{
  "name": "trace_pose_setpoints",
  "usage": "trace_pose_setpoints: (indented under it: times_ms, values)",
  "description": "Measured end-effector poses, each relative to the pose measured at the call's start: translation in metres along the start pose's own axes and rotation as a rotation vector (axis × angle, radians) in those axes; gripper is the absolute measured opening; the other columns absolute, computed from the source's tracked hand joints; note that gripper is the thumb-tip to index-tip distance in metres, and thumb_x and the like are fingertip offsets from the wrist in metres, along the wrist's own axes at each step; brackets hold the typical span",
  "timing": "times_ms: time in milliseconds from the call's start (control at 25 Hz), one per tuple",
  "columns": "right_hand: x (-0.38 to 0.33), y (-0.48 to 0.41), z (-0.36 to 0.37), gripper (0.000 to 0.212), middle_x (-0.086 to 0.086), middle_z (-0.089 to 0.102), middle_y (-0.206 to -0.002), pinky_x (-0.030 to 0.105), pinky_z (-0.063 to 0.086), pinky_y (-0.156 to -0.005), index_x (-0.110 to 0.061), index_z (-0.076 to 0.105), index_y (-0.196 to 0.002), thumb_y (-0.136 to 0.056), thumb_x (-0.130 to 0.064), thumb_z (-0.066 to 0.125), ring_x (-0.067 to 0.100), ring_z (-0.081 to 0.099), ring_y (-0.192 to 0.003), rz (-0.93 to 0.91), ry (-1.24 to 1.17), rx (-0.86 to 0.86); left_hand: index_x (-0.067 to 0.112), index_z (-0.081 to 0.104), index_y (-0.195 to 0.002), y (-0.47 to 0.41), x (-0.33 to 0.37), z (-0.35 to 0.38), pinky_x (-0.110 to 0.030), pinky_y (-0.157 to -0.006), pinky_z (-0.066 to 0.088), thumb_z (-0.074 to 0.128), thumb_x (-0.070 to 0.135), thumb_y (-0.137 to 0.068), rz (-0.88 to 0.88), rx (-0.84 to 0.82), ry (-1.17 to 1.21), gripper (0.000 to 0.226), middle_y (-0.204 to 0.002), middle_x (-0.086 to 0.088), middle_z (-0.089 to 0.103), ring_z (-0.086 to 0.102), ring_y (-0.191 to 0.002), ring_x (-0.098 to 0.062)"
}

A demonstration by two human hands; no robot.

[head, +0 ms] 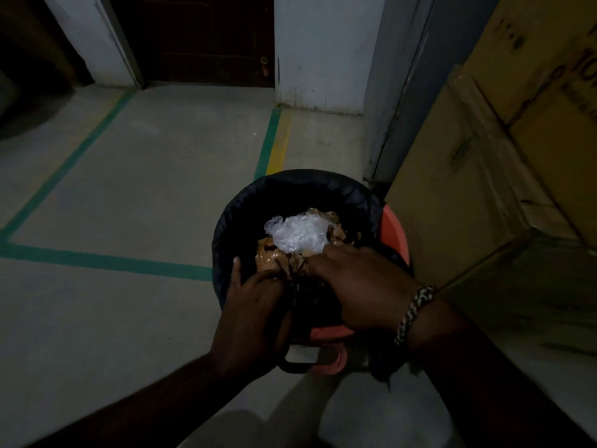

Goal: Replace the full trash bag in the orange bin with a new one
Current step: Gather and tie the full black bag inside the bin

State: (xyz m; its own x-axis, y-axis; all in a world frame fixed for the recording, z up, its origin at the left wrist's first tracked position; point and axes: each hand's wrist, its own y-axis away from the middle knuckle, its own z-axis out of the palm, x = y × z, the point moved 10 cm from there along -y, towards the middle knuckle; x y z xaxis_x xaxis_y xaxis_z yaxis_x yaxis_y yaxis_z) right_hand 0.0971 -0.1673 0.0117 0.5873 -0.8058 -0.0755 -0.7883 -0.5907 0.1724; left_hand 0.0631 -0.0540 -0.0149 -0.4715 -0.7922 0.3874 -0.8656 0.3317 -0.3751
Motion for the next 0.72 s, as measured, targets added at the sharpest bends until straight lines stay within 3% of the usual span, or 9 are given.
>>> trace_pose_setpoints:
  times_ms: [120, 240, 360, 440, 520, 600, 720]
  values:
    - [0.039, 0.019, -0.008, 0.045, 0.004, 0.050, -0.121, 0.039, 0.048, -0.087, -0.025, 0.052, -0.124, -0.080, -0.024, 0.059, 0.029, 0.053, -0.112, 0.210, 0.050, -0.012, 0.019, 0.058, -0.092, -0.008, 0.004, -0.002, -0.058, -0.117, 0.024, 0.057, 0.030, -0.078, -0.014, -0.029, 0.014, 0.018, -0.088, 0.003, 0.060, 0.061, -0.093, -0.025]
    - [0.061, 0.034, -0.025, 0.043, 0.005, 0.050, -0.116, 0.040, 0.048, -0.080, -0.024, 0.053, -0.120, -0.078, -0.018, 0.060, 0.031, 0.054, -0.107, 0.338, 0.114, 0.025, 0.021, 0.059, -0.114, -0.014, 0.025, -0.007, -0.055, -0.110, 0.033, 0.065, 0.032, -0.073, 0.052, -0.022, 0.046, 0.043, -0.105, 0.002, 0.063, 0.060, -0.107, -0.027]
    - [0.036, 0.032, -0.046, 0.034, 0.007, 0.058, -0.101, 0.037, 0.046, -0.068, -0.021, 0.060, -0.108, -0.074, -0.016, 0.054, 0.033, 0.059, -0.092, 0.220, 0.141, 0.196, 0.018, 0.056, -0.132, -0.024, 0.058, -0.005, -0.047, -0.099, 0.041, 0.065, 0.053, -0.083, 0.080, -0.030, 0.078, 0.061, -0.124, 0.001, 0.060, 0.056, -0.116, -0.024]
    - [0.013, 0.032, -0.058, 0.025, 0.004, 0.060, -0.090, 0.033, 0.043, -0.061, -0.019, 0.064, -0.097, -0.073, -0.015, 0.059, 0.029, 0.060, -0.082, 0.112, 0.110, 0.331, 0.023, 0.050, -0.128, -0.032, 0.068, 0.005, -0.039, -0.085, 0.048, 0.071, 0.056, -0.079, -0.005, -0.083, 0.187, 0.063, -0.115, 0.005, 0.063, 0.061, -0.103, -0.019]
    - [0.012, 0.036, -0.064, 0.028, 0.002, 0.060, -0.091, 0.032, 0.043, -0.061, -0.020, 0.066, -0.099, -0.074, -0.017, 0.054, 0.026, 0.058, -0.083, 0.092, 0.080, 0.397, 0.027, 0.050, -0.118, -0.037, 0.068, 0.012, -0.035, -0.075, 0.051, 0.074, 0.052, -0.075, -0.035, -0.115, 0.212, 0.055, -0.104, 0.008, 0.066, 0.064, -0.092, -0.016]
    - [0.037, 0.043, -0.062, 0.036, 0.003, 0.058, -0.097, 0.033, 0.044, -0.063, -0.024, 0.067, -0.105, -0.074, -0.020, 0.048, 0.027, 0.057, -0.090, 0.213, 0.124, 0.387, 0.028, 0.058, -0.115, -0.040, 0.063, 0.011, -0.033, -0.074, 0.051, 0.064, 0.054, -0.081, -0.022, -0.096, 0.191, 0.044, -0.105, 0.009, 0.065, 0.064, -0.096, -0.015]
    - [0.097, 0.059, -0.048, 0.033, 0.006, 0.053, -0.100, 0.034, 0.045, -0.062, -0.029, 0.065, -0.108, -0.078, -0.017, 0.058, 0.033, 0.059, -0.094, 0.573, 0.132, 0.258, 0.029, 0.061, -0.113, -0.040, 0.055, 0.006, -0.036, -0.072, 0.051, 0.049, 0.051, -0.087, -0.045, -0.072, 0.159, 0.036, -0.105, 0.011, 0.062, 0.062, -0.098, -0.014]
